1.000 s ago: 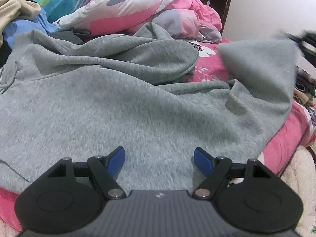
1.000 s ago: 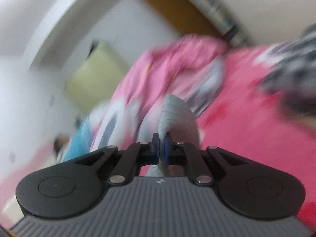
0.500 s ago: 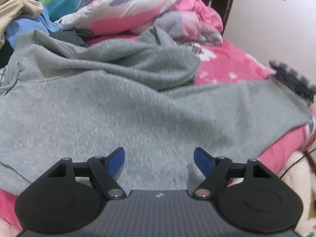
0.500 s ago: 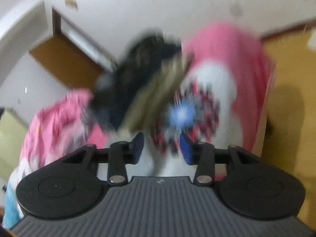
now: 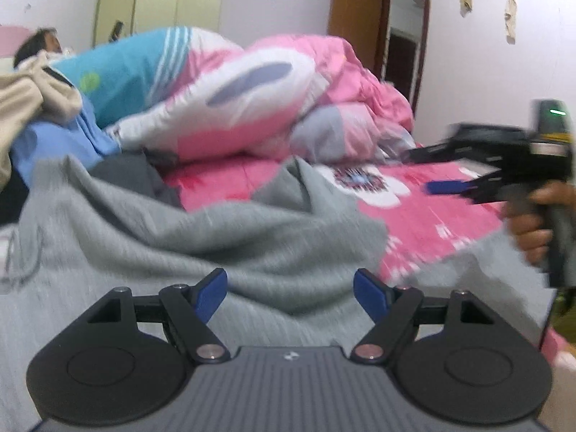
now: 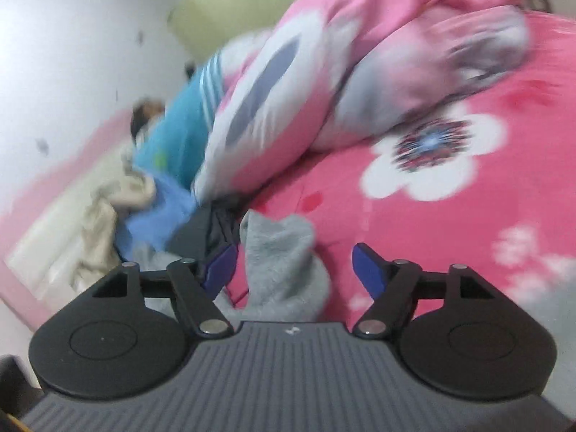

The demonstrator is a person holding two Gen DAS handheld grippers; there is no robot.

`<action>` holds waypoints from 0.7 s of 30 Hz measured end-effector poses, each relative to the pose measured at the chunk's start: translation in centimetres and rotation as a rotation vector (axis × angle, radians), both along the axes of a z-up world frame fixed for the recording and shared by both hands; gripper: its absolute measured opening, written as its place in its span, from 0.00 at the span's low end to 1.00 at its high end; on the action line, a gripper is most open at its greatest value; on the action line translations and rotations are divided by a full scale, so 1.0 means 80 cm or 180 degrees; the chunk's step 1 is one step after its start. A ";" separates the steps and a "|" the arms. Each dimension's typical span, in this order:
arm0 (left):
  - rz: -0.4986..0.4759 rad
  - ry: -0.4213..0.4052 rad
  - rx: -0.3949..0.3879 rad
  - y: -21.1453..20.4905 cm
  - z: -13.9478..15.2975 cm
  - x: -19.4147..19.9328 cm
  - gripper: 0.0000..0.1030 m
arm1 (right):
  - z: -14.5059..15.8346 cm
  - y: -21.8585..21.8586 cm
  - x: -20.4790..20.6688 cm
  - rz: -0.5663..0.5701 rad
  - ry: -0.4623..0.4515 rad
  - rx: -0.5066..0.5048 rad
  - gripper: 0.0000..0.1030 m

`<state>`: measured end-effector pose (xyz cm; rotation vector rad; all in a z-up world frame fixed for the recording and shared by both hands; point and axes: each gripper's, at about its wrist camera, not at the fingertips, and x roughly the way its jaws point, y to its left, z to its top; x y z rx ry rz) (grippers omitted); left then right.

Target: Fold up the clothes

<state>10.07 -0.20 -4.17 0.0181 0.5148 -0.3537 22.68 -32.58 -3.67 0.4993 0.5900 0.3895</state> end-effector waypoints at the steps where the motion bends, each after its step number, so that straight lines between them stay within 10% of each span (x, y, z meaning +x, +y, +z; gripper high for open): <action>1: 0.0032 -0.0026 0.0000 0.000 0.000 0.008 0.76 | 0.000 0.021 0.026 0.0107 0.0017 -0.0127 0.76; 9: 0.0299 -0.0495 -0.0047 -0.002 -0.009 0.064 0.83 | -0.024 0.121 0.147 0.1040 0.0400 -0.0908 0.81; 10: 0.0310 -0.0492 -0.0043 -0.004 -0.013 0.071 0.83 | -0.034 0.125 0.158 0.1139 0.0584 -0.0893 0.65; 11: 0.0319 -0.0479 -0.0037 -0.007 -0.018 0.079 0.81 | -0.043 0.128 0.164 0.1178 0.0716 -0.0904 0.24; 13: 0.0295 -0.0360 0.0036 -0.013 -0.028 0.095 0.72 | -0.051 0.127 0.161 0.1097 0.0795 -0.0948 0.13; 21: 0.0233 -0.0211 0.0155 -0.015 -0.044 0.095 0.58 | 0.057 -0.006 0.012 -0.0178 -0.0589 -0.0152 0.10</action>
